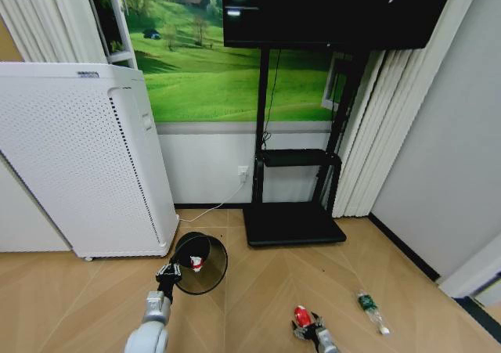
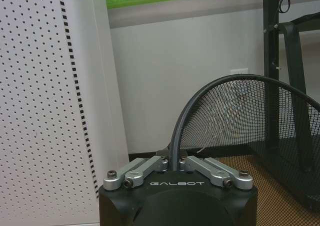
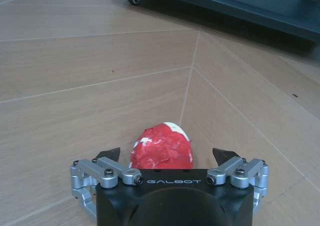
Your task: Pick up the trash bin and place the garbage on the floor into it.
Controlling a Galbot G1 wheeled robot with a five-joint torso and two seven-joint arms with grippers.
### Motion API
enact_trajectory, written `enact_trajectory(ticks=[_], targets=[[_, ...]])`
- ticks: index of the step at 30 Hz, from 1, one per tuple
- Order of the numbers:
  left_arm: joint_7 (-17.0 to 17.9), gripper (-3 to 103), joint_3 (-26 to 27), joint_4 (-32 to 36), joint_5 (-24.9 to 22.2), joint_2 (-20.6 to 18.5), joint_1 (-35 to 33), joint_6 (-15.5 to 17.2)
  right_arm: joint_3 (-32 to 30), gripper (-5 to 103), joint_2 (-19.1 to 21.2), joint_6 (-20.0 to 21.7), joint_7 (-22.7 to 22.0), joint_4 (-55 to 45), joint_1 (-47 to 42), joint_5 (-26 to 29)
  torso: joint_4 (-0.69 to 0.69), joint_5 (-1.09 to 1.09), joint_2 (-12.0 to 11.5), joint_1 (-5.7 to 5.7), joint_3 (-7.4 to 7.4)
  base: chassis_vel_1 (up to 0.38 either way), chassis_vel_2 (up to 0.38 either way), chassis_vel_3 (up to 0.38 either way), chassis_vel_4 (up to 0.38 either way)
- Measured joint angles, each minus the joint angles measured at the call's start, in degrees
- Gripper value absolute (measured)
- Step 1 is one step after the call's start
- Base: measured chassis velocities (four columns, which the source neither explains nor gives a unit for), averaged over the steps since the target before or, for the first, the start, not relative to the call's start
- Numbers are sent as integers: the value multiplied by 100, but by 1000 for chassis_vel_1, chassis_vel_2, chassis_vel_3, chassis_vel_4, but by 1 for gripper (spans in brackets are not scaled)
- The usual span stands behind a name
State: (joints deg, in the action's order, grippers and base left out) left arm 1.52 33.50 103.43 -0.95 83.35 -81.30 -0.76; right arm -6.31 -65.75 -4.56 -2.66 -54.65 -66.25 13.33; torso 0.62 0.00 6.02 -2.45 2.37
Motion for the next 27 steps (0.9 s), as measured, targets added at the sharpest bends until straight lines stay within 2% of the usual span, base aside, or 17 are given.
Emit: enact_trajectory(ticks=[4,9,10,12,16,18,19,22,24,25,27], targets=[[1,2,1,-2,6,1,-1,-10,-29,102,58,100,-71,45,43,-42,-1,2,0,0,0,0,0,0,0],[2,2,-4,-2,30,10,3,-14,-95,89,198,160,-117,-29,-71,-67,1,0,0,0,0,0,0,0,0],[2,2,-4,-2,30,10,3,-14,-95,89,198,160,-117,-29,-71,-67,1,0,0,0,0,0,0,0,0],[3,2,-15,-2,41,21,3,-19,-136,78,245,161,-124,-51,-151,-90,1,-1,0,0,-1,0,0,0,0],[4,2,-20,-2,55,23,-6,-31,-169,71,276,160,-67,-91,-217,-99,1,-1,1,0,0,0,0,0,0],[4,2,-19,-5,57,18,-10,-43,-197,61,280,149,-6,-114,-254,-110,2,-1,1,0,0,0,0,0,0],[4,2,-19,-5,57,18,-10,-43,-197,61,280,149,-6,-114,-254,-110,2,-1,1,0,0,0,0,0,0],[5,2,-17,-9,57,9,-9,-58,-223,51,261,98,5,-120,-265,-124,3,-2,0,0,1,0,0,0,0],[5,2,-17,-9,57,7,-8,-59,-225,51,261,95,5,-126,-268,-124,4,-1,0,0,1,0,0,0,0],[6,2,-17,-12,58,7,-4,-61,-227,46,267,85,5,-146,-274,-124,3,1,-1,0,1,0,0,0,0],[6,2,-18,-18,57,7,-1,-61,-231,46,279,82,5,-171,-279,-117,2,3,-2,0,2,0,0,0,0]])
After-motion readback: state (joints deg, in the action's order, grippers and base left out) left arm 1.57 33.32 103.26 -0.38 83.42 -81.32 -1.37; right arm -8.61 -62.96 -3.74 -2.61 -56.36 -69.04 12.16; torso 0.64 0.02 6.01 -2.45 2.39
